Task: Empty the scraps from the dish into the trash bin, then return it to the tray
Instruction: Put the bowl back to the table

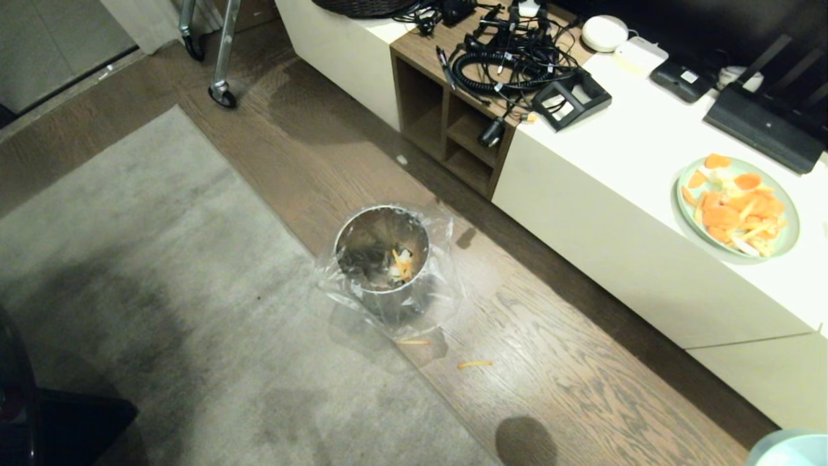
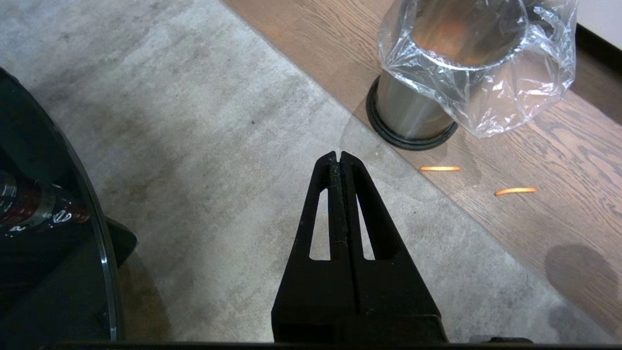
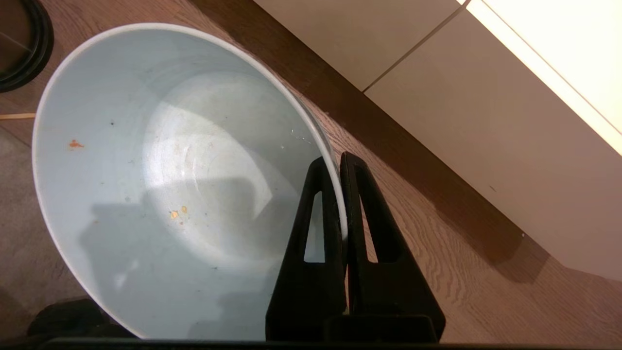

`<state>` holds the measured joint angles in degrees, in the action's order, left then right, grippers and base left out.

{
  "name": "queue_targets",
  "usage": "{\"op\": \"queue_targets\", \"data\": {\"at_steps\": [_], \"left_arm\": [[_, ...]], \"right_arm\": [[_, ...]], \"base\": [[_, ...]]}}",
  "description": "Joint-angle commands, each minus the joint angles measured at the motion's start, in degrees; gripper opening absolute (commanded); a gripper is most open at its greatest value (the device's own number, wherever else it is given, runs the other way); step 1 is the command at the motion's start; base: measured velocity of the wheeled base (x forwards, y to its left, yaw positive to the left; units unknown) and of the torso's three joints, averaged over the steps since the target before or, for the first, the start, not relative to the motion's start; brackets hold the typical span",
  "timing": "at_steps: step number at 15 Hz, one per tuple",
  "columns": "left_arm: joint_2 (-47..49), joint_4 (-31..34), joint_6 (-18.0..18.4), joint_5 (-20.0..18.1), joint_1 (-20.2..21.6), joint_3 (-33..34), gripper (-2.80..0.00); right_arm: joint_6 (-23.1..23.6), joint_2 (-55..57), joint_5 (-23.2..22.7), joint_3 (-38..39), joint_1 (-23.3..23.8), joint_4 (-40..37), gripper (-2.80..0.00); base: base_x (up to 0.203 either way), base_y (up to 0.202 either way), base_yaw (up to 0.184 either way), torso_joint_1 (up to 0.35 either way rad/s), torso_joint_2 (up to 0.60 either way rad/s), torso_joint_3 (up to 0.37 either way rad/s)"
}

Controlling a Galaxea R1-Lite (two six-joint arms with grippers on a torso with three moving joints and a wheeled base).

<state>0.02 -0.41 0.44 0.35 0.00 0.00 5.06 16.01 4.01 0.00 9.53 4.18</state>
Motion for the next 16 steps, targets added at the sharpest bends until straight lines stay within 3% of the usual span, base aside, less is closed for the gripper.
{"op": "queue_targets", "data": {"at_steps": [1,4,9,12,16], "left_arm": [[-0.02,-0.02,0.0,0.0,0.0,0.0,-2.8],[-0.02,-0.02,0.0,0.0,0.0,0.0,-2.8],[-0.02,-0.02,0.0,0.0,0.0,0.0,-2.8],[-0.02,-0.02,0.0,0.0,0.0,0.0,-2.8],[-0.02,-0.02,0.0,0.0,0.0,0.0,-2.8]], "right_arm": [[0.04,0.25,0.03,0.0,-0.3,0.13,-2.8],[-0.78,0.25,-0.04,0.0,-1.04,-0.06,-2.8],[-1.75,-6.04,-0.76,0.0,-8.87,-0.47,-2.8],[-1.72,-15.15,-2.16,-0.27,-9.56,-4.37,-2.8],[-1.54,-16.01,-2.43,0.0,-9.64,-4.01,-2.8]], "base": [[0.0,0.0,0.0,0.0,0.0,0.0],[0.0,0.0,0.0,0.0,0.0,0.0],[0.0,0.0,0.0,0.0,0.0,0.0],[0.0,0.0,0.0,0.0,0.0,0.0],[0.0,0.0,0.0,0.0,0.0,0.0]]}}
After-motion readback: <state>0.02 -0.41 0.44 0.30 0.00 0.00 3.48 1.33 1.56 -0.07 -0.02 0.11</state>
